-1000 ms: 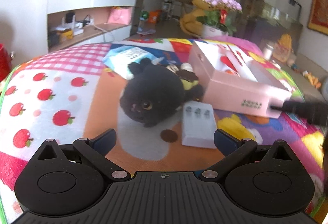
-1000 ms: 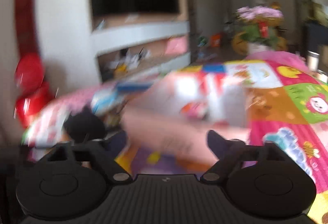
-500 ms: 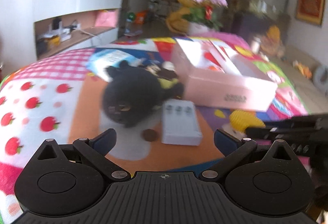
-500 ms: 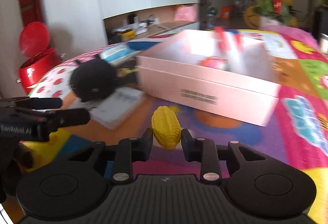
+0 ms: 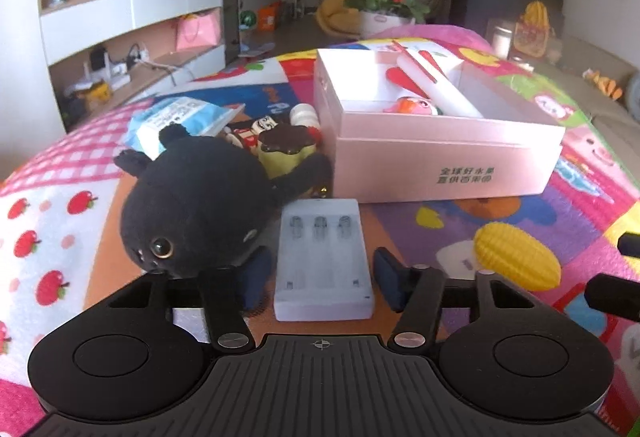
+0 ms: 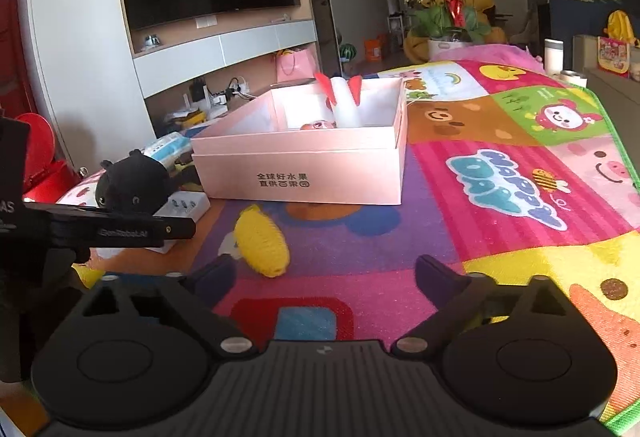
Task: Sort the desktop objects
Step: 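Grasp the white battery charger with the left gripper, then lift the battery charger with the left gripper while the right gripper moves toward the corn toy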
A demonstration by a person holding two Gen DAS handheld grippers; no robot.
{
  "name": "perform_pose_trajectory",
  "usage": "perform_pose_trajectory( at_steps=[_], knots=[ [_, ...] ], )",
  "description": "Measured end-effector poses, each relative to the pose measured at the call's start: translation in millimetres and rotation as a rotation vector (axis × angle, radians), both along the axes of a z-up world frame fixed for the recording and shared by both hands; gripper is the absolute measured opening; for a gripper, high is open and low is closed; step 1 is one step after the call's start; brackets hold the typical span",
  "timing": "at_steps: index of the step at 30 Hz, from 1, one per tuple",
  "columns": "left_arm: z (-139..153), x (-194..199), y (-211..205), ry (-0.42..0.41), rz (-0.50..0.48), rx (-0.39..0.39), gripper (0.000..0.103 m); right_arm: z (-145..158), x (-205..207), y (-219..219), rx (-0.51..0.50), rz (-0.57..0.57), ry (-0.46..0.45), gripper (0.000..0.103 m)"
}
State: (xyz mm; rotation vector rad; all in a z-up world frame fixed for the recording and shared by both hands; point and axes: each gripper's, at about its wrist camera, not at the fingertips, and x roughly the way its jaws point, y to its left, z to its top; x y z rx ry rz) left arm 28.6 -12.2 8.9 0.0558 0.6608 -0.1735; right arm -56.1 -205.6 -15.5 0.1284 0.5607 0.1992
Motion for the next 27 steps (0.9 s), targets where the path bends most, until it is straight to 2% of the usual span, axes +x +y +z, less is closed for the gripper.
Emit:
perform_pose_trajectory(
  at_steps=[3, 7, 9, 11, 13, 16, 18, 21, 23, 25, 27],
  knots=[
    [2.4, -11.3, -2.8, 0.002, -0.040, 0.017, 0.053, -0.5, 2.4, -4.2, 0.023, -0.004, 0.019, 0.101],
    [7.0, -46.5, -11.0, 0.026, -0.192, 0.022, 0.053, -2.0, 4.3, -9.1, 0.053, -0.017, 0.043, 0.103],
    [8.5, -66.9, -12.2, 0.037, -0.266, 0.015, 0.055, -2.3, 4.3, -9.0, 0.053, -0.015, 0.048, 0.103],
    [7.9, -80.9, -12.1, 0.036, -0.290, 0.037, 0.061, -2.8, 5.0, -7.9, 0.048, -0.012, 0.055, 0.103],
    [6.4, -87.7, -8.3, 0.028, -0.282, 0.060, 0.078, -3.4, 6.9, -6.9, 0.041, -0.013, 0.069, 0.103],
    [4.6, -89.9, -0.3, 0.010, -0.238, 0.104, 0.089, -4.8, 9.8, -7.0, 0.040, -0.023, 0.093, 0.103],
    [4.6, -86.6, 9.0, -0.002, -0.172, 0.151, 0.093, -5.4, 10.6, -7.3, 0.042, -0.024, 0.101, 0.103],
    [5.0, -75.8, 25.2, -0.007, -0.056, 0.187, 0.094, -5.7, 10.8, -5.0, 0.028, -0.024, 0.105, 0.103],
    [9.0, -72.3, 35.5, 0.003, -0.043, 0.119, 0.095, -5.9, 11.5, -3.2, 0.016, -0.024, 0.109, 0.103],
    [14.0, -71.8, 37.8, 0.025, -0.093, 0.014, 0.098, -6.0, 12.0, -2.3, 0.007, -0.023, 0.111, 0.103],
    [15.8, -70.7, 27.6, 0.046, -0.164, -0.054, 0.101, -6.3, 12.7, -2.0, 0.004, -0.022, 0.114, 0.103]
  ],
)
